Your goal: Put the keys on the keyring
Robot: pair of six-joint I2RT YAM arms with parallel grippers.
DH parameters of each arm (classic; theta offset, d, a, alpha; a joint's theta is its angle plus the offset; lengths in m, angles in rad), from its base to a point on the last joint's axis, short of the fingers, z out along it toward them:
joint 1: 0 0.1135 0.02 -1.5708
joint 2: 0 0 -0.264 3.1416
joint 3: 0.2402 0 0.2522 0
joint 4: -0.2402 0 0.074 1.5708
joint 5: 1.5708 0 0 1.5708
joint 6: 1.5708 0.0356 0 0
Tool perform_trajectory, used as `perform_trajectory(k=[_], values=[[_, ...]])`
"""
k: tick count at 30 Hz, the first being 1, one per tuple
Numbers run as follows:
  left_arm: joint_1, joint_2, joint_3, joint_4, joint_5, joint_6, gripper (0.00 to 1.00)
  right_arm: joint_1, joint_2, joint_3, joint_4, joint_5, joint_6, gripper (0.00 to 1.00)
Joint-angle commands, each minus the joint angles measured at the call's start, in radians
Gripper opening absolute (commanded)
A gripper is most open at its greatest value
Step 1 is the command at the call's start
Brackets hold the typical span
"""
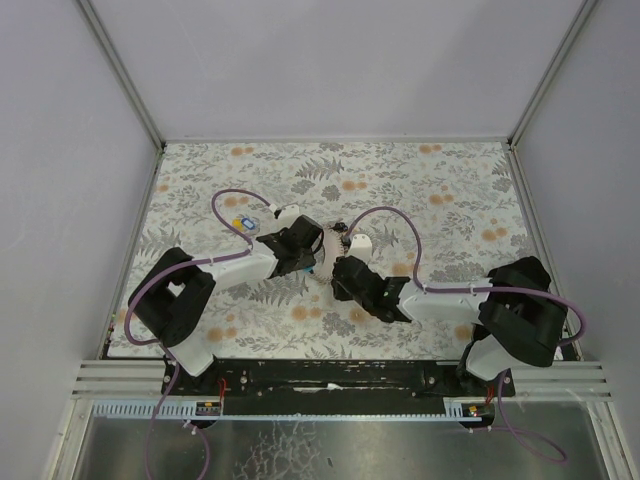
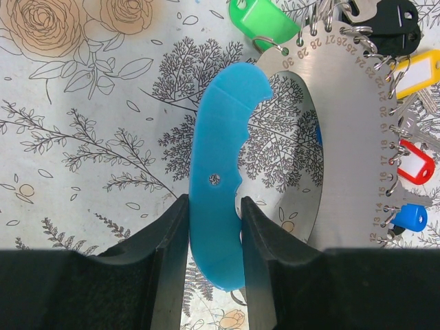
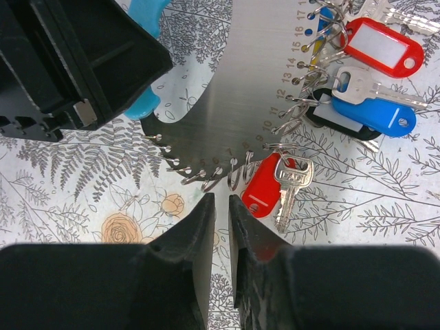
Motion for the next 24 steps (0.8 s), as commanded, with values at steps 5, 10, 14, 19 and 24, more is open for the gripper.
perform_trajectory(k=[5,10,14,19,24], values=[[-0.012,-0.001,0.012,0.000,-0.029,-0.011,0.00,0.009,0.032,0.053,-0.009,0.100,-0.011,0.19],[-0.011,-0.001,0.014,0.000,-0.028,-0.010,0.00,0.010,0.041,0.055,0.003,0.097,-0.029,0.19],[-0.012,-0.002,0.014,-0.003,-0.025,-0.010,0.00,0.010,0.049,0.056,0.005,0.111,-0.034,0.20],[-0.012,-0.002,0.017,-0.004,-0.023,-0.010,0.00,0.010,0.067,0.069,0.009,0.099,-0.049,0.21],[-0.012,-0.001,0.017,-0.004,-0.022,-0.009,0.00,0.009,0.066,0.066,0.034,0.081,-0.081,0.23]])
